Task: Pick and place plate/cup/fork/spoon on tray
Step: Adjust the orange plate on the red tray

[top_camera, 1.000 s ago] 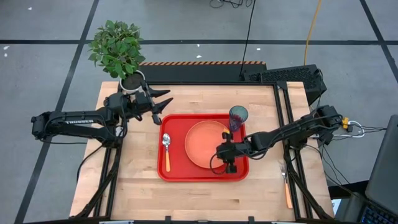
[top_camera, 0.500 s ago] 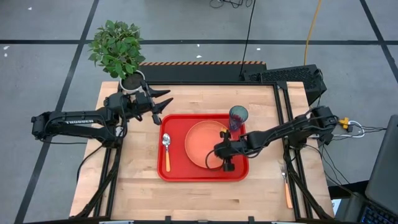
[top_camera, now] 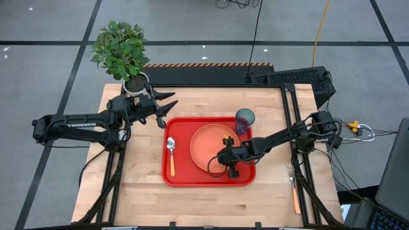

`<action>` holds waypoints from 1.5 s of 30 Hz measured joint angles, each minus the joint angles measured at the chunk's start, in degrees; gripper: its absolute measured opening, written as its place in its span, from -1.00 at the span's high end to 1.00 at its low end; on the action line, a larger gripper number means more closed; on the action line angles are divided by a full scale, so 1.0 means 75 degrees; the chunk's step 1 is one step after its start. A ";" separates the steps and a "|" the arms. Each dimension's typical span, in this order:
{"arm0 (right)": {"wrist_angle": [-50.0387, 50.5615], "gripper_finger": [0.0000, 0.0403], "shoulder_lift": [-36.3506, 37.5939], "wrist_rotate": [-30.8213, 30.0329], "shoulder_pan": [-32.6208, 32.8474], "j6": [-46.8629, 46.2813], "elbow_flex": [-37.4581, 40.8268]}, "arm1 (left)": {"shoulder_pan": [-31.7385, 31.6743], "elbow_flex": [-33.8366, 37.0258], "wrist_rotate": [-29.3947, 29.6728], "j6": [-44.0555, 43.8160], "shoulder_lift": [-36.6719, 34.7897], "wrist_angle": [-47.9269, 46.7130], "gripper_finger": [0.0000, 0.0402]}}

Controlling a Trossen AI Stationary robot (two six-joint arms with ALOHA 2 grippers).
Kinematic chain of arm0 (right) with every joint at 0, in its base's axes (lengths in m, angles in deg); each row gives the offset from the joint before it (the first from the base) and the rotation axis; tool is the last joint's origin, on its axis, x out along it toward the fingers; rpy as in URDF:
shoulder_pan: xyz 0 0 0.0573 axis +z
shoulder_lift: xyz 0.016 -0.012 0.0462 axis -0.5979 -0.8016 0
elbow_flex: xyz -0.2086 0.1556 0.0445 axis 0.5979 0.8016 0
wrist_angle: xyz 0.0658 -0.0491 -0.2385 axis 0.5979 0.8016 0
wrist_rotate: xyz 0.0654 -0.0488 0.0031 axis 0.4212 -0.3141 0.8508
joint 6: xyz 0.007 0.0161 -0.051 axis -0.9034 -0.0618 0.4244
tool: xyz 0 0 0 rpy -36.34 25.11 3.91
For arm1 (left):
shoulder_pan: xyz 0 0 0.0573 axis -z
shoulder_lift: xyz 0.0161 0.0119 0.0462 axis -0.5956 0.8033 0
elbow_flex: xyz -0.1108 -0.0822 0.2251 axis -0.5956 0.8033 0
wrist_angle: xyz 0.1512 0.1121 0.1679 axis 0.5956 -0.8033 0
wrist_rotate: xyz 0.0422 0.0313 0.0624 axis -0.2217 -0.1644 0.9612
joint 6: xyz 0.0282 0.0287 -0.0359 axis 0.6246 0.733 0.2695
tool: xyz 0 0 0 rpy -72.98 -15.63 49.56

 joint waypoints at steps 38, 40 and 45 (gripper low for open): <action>-0.0451 1.00 -0.0289 0.1445 0.0026 0.0005 0.0003 | -0.0002 0.0000 0.0001 0.0009 -0.0001 0.0000 0.21; -0.0555 1.00 -0.0289 0.1439 0.0023 0.0082 0.0003 | 0.0000 0.0000 0.0001 0.0009 -0.0002 0.0000 0.21; -0.0588 1.00 -0.0289 0.1439 0.0012 0.0237 0.0003 | 0.0000 0.0000 0.0002 0.0009 0.0000 0.0000 0.21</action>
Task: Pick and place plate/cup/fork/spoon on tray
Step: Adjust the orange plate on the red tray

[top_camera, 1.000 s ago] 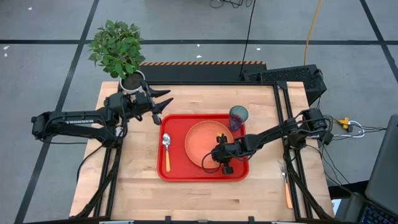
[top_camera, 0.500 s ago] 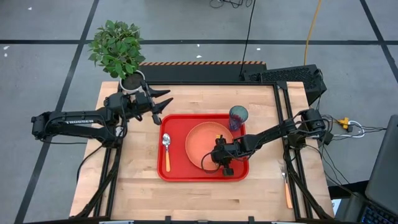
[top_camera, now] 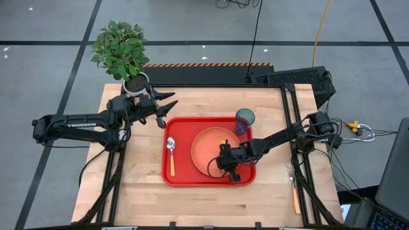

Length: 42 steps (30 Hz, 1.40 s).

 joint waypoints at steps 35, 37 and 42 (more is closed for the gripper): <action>0.2609 1.00 0.2288 -0.0871 0.0541 -0.1900 0.1294 | 0.0006 0.0000 -0.0005 -0.0076 -0.0001 0.0004 0.21; 0.2625 1.00 0.2328 -0.0884 0.0541 -0.1799 0.1294 | 0.0006 0.0000 -0.0005 -0.0067 -0.0001 0.0003 0.21; 0.3078 1.00 0.2331 -0.1335 0.0439 -0.1590 0.1294 | 0.0006 0.0000 -0.0003 -0.0061 0.0000 0.0003 0.21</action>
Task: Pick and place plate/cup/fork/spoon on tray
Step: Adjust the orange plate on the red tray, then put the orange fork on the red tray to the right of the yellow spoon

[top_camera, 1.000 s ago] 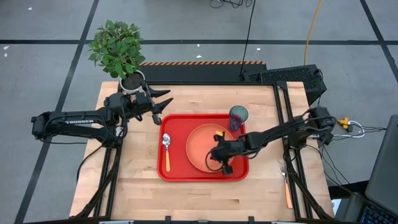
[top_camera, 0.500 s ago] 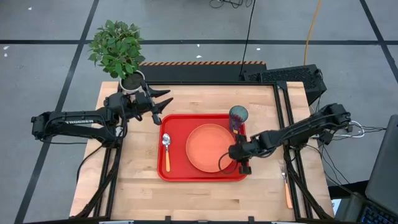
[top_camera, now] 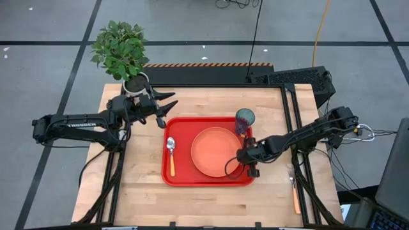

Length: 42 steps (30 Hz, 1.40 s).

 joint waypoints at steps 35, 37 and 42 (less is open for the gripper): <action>0.0123 1.00 0.0104 -0.0324 -0.0390 0.0432 -0.0016 | -0.0009 -0.0006 -0.0003 0.0067 -0.0003 -0.0570 0.21; 0.0344 1.00 0.0228 -0.0303 -0.0369 0.0346 -0.0068 | -0.0028 -0.0006 -0.0002 0.0117 0.0000 -0.0874 0.21; 0.1530 1.00 0.0727 0.0625 -0.0330 -0.0800 -0.0216 | -0.0017 -0.0221 -0.0003 0.0028 0.0000 -0.1462 0.21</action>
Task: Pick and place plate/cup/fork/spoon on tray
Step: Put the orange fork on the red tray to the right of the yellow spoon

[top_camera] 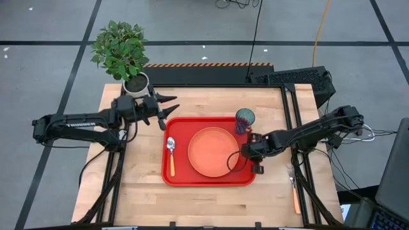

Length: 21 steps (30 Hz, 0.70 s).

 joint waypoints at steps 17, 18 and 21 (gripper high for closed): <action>0.1149 1.00 0.0842 0.2040 0.2474 -1.1521 0.0173 | 0.0002 -0.0126 0.0082 0.0661 -0.0003 0.0192 0.21; 0.0941 1.00 0.0841 0.1854 0.2765 -1.2051 0.0185 | 0.0009 -0.0126 0.0082 0.0757 -0.0003 0.0137 0.21; 0.0703 1.00 0.0841 0.1669 0.3435 -1.3129 0.0222 | 0.0008 -0.0126 0.0079 0.1068 0.0000 0.0075 0.21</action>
